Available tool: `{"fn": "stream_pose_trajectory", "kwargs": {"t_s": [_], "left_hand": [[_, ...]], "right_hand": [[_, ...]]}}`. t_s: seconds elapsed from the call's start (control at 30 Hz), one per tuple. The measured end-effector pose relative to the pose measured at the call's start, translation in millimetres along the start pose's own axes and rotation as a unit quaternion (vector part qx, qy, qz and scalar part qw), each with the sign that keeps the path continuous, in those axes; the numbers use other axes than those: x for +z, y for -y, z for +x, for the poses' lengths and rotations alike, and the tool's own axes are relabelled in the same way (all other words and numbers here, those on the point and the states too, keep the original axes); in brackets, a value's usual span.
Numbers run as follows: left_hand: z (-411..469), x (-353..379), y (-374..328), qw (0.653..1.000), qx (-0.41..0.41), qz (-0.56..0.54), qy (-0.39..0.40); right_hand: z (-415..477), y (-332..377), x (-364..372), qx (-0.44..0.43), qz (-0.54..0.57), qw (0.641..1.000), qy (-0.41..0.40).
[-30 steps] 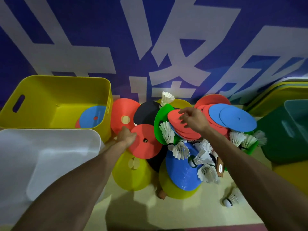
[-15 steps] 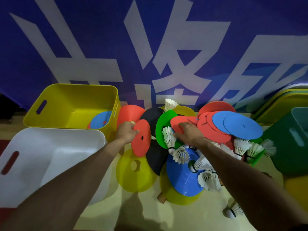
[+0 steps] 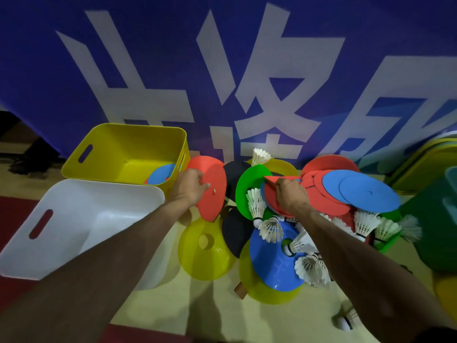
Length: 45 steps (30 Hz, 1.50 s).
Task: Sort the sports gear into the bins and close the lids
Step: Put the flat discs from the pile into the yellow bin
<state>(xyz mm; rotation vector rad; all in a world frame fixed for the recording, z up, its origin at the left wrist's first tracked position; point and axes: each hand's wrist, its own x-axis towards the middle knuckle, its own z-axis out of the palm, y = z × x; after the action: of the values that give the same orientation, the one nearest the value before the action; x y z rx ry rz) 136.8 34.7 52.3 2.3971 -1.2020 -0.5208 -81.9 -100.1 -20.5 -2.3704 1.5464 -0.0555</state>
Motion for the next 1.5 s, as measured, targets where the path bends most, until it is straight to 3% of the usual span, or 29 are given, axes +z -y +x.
{"fn": "stream_pose_trajectory", "kwargs": {"t_s": [0.23,0.5,0.63,0.7,0.8,0.9,1.07,1.37,1.5], "left_hand": [[7,-30,-32,0.999,0.03,-0.025,-0.034],[28,-86,-41,0.991,0.045,-0.083,-0.095],[41,-130,-9,0.978,0.018,-0.189,-0.088],[42,-146,13,0.962,-0.009,-0.25,-0.109],[43,-165,50,0.916,-0.063,-0.373,-0.134],[45,-180,89,0.881,-0.1,-0.433,-0.163],[46,-177,125,0.849,-0.135,-0.481,-0.17],[82,-148,157,0.839,-0.175,-0.502,-0.12],[86,-137,152,0.854,-0.146,-0.488,-0.102]], "right_hand": [[-1,10,-66,0.047,0.087,0.99,-0.096],[9,71,-124,-0.011,0.263,0.95,-0.17],[16,118,-131,-0.077,0.332,0.93,-0.141],[18,146,-128,-0.07,0.41,0.903,-0.104],[19,190,-121,-0.032,0.515,0.855,-0.058],[23,233,-111,-0.018,0.557,0.829,-0.037],[33,282,-85,0.005,0.536,0.844,-0.003],[48,311,-48,0.018,0.51,0.855,0.089],[48,307,-45,0.011,0.499,0.859,0.112]]}}
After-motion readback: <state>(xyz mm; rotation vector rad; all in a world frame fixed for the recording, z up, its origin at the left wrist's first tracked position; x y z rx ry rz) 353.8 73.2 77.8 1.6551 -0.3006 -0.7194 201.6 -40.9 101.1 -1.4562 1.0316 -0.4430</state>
